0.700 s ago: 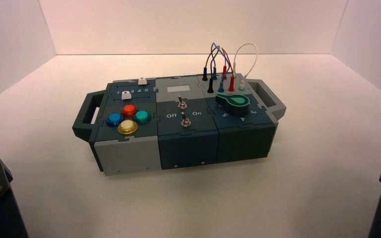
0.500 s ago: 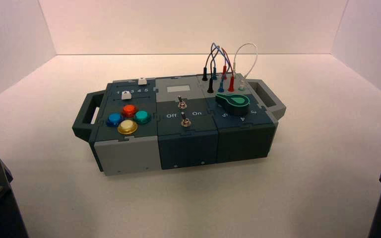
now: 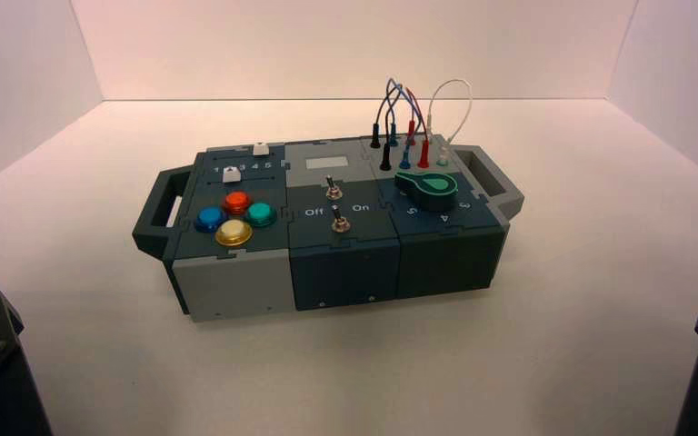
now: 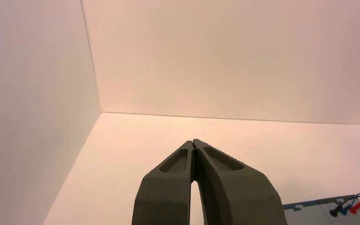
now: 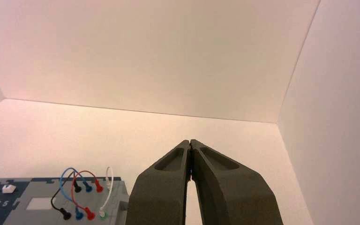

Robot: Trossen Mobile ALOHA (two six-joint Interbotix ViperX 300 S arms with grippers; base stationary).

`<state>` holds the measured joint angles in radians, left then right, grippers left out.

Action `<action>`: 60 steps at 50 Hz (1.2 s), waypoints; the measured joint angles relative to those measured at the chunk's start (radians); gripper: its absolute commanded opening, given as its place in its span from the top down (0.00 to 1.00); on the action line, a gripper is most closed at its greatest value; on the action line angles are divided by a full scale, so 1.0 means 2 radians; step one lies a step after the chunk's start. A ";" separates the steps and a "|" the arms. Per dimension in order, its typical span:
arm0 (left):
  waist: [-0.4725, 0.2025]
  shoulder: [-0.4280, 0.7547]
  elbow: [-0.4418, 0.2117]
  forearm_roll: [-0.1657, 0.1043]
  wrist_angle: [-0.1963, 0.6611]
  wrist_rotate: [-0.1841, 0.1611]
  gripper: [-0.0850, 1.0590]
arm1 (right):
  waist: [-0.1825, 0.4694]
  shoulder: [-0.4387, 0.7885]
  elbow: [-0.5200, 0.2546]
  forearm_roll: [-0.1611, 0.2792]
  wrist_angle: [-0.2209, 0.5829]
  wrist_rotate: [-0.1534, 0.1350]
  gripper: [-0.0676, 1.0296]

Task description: Pull the black wire.

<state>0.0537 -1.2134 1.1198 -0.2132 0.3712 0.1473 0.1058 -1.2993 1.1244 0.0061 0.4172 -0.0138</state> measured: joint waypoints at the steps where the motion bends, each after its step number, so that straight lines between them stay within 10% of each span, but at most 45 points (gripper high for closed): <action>1: 0.000 0.002 0.001 -0.001 0.000 0.000 0.95 | 0.000 0.002 0.000 0.001 0.000 -0.001 0.96; 23: -0.021 0.033 0.000 -0.003 0.015 0.000 0.95 | 0.068 0.026 0.000 0.020 0.030 -0.008 0.94; 37: -0.060 0.064 -0.001 -0.003 0.031 -0.001 0.95 | 0.122 0.026 0.001 0.098 0.075 -0.008 0.63; 60: -0.096 0.117 -0.008 -0.003 0.050 -0.001 0.95 | 0.187 0.118 -0.010 0.140 0.130 -0.023 0.63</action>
<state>-0.1381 -0.9802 1.1029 -0.2194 0.4709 0.1457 0.4801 -1.0630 1.1045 0.2869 0.6765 -0.0598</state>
